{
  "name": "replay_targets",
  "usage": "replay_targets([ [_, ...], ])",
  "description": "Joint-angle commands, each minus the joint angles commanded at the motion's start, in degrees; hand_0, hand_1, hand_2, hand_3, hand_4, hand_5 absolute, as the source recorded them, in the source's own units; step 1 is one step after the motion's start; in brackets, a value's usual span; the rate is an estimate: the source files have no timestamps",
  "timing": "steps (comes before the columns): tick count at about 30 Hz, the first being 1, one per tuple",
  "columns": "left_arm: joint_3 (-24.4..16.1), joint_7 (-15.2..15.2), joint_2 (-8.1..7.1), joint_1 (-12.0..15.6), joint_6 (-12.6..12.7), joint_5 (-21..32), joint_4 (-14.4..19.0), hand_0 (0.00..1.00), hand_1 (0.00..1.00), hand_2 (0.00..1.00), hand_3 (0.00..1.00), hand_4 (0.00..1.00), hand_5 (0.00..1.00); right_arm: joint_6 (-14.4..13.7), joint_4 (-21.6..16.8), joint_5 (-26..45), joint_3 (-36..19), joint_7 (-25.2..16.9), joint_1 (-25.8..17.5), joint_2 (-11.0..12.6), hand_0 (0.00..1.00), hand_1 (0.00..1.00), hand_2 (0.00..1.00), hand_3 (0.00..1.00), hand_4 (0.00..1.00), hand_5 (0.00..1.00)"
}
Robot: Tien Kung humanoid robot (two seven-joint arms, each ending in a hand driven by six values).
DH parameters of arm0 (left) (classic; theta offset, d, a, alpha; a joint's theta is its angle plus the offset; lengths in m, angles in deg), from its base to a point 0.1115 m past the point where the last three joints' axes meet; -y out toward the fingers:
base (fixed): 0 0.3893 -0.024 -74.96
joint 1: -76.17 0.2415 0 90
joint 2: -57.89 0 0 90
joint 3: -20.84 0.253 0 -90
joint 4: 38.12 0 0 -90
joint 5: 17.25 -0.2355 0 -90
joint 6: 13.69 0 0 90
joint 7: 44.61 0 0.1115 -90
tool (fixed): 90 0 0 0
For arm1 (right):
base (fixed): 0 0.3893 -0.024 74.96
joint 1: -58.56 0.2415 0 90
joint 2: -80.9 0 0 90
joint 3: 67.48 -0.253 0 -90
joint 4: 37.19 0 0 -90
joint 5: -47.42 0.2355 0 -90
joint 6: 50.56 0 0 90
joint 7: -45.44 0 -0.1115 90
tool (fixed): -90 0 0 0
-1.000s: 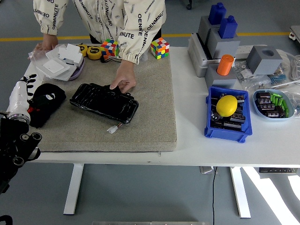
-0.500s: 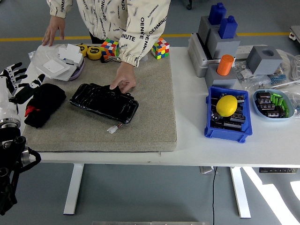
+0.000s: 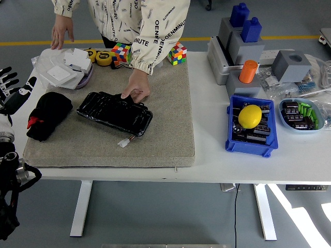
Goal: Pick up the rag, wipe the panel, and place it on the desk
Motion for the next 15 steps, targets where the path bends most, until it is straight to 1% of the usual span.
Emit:
replay_targets([
  [6,0.19,-0.08,-0.16,-0.49,-0.29,0.16,0.73,0.512,0.649,0.668,0.698,0.982,0.269,-0.11,-0.08,-0.06,-0.06,-0.01,0.38,0.38,0.539,0.554,0.488,0.521,0.884,0.343],
  [7,0.3,-0.14,-0.14,-0.52,-0.32,0.21,0.83,0.514,0.648,0.668,0.687,0.966,0.264,-0.15,-0.1,-0.06,-0.21,-0.04,0.32,0.43,0.539,0.554,0.488,0.521,0.884,0.344],
  [15,0.15,-0.17,0.28,0.0,-0.44,0.18,1.33,0.523,0.652,0.67,0.684,0.953,0.269,-0.26,-0.15,-0.52,-1.34,-0.1,-0.56,0.04,0.54,0.554,0.489,0.521,0.885,0.346],
])
